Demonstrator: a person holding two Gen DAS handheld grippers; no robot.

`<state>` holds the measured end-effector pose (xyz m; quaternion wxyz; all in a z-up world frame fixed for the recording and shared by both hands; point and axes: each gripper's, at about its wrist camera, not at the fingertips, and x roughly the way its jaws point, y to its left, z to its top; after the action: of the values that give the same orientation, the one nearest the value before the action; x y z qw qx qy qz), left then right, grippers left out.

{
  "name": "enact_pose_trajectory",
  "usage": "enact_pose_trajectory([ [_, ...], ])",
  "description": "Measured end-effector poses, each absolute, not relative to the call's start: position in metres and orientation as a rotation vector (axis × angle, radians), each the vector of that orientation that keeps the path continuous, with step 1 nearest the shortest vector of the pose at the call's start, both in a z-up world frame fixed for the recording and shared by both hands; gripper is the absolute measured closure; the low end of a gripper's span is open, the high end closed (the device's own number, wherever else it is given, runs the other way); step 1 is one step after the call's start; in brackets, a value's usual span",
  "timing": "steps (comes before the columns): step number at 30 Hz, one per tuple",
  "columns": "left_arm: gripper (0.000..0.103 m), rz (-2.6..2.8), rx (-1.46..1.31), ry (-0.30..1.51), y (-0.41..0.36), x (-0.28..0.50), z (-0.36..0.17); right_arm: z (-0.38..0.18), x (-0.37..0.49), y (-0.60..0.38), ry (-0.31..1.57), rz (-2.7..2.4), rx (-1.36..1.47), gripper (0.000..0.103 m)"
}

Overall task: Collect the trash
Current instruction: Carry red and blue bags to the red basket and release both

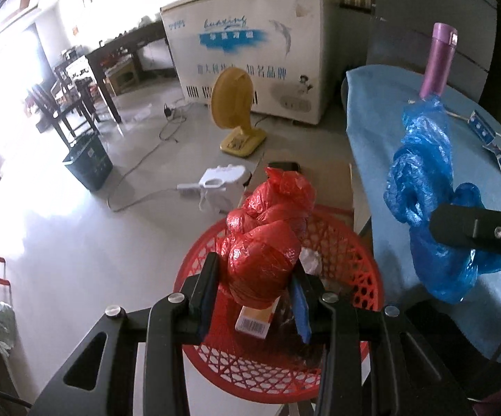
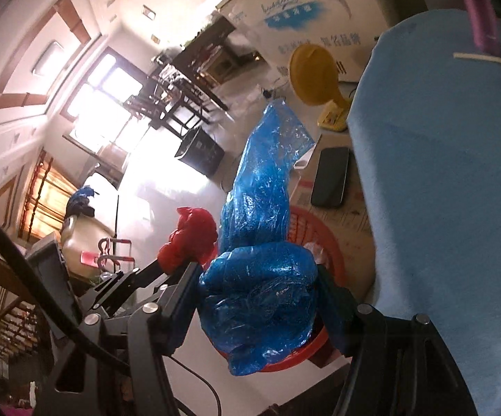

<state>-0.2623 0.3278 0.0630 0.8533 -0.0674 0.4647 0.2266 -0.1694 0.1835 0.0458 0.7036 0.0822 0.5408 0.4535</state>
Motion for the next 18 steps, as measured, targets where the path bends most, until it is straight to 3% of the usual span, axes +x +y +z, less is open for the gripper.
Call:
enact_pose_trajectory([
  [9, 0.059, 0.46, -0.178, 1.015, 0.333, -0.269, 0.055, 0.028, -0.17, 0.215, 1.252, 1.01, 0.164, 0.033],
  [13, 0.044, 0.463, -0.177, 1.021, 0.337, -0.275, 0.054, 0.023, -0.165, 0.215, 1.288, 1.001, 0.212, 0.031],
  [18, 0.044, 0.484, -0.171, 1.042, 0.343, -0.279, 0.048, 0.011, -0.152, 0.207, 1.32, 1.012, 0.331, 0.03],
])
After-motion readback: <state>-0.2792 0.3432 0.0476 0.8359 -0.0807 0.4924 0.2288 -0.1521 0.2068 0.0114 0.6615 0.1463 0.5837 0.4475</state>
